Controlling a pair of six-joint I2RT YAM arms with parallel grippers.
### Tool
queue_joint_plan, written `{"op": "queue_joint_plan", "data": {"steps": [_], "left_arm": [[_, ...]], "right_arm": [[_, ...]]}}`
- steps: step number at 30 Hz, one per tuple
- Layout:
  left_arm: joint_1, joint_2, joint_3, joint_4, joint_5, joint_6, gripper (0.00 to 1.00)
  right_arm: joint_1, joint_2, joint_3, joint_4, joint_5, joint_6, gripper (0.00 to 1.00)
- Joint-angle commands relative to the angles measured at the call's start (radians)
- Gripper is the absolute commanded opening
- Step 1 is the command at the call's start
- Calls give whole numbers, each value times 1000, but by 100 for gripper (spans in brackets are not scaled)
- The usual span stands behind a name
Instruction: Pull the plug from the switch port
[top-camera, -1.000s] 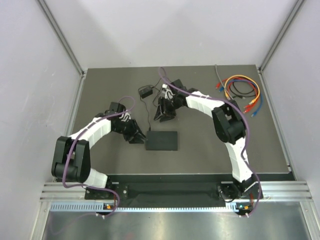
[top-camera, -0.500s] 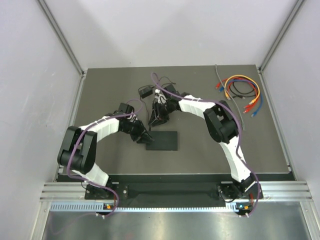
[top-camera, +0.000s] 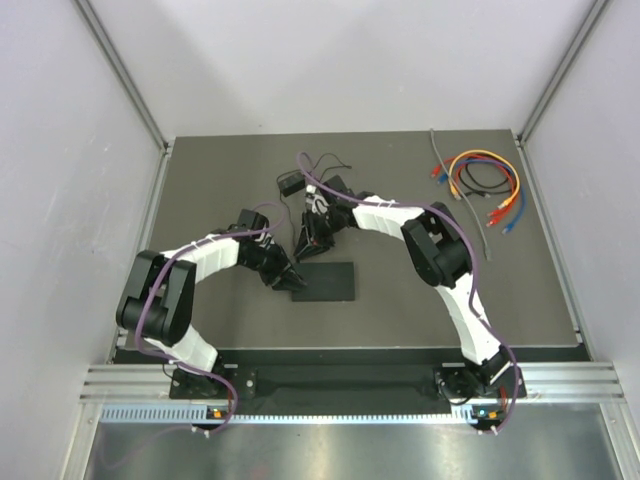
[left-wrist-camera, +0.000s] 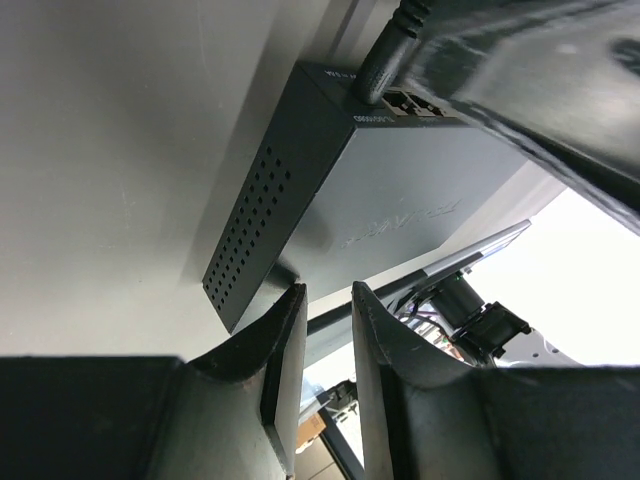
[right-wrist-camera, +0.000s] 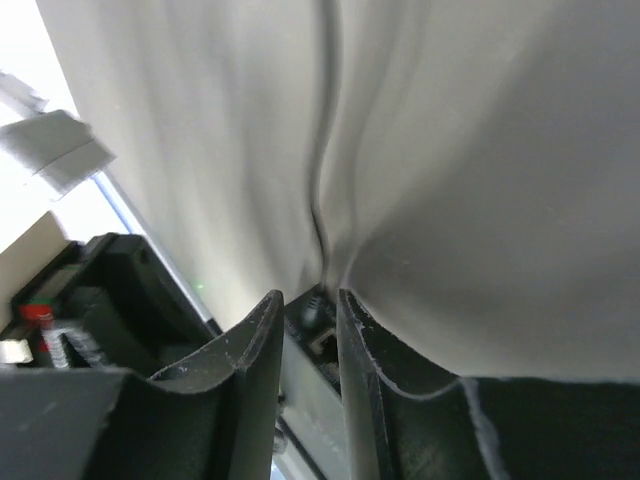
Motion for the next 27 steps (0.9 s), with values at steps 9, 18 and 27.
{"op": "queue_joint_plan", "data": {"steps": [9, 18, 27], "left_arm": [[1, 31, -13, -32, -60, 15, 31], [1, 70, -3, -136, -112, 12, 31], [2, 90, -20, -157, -116, 6, 31]], "right_arm": [[25, -19, -63, 66, -4, 20, 23], [34, 12, -63, 234, -35, 130, 0], [18, -28, -379, 881, -3, 637, 0]]}}
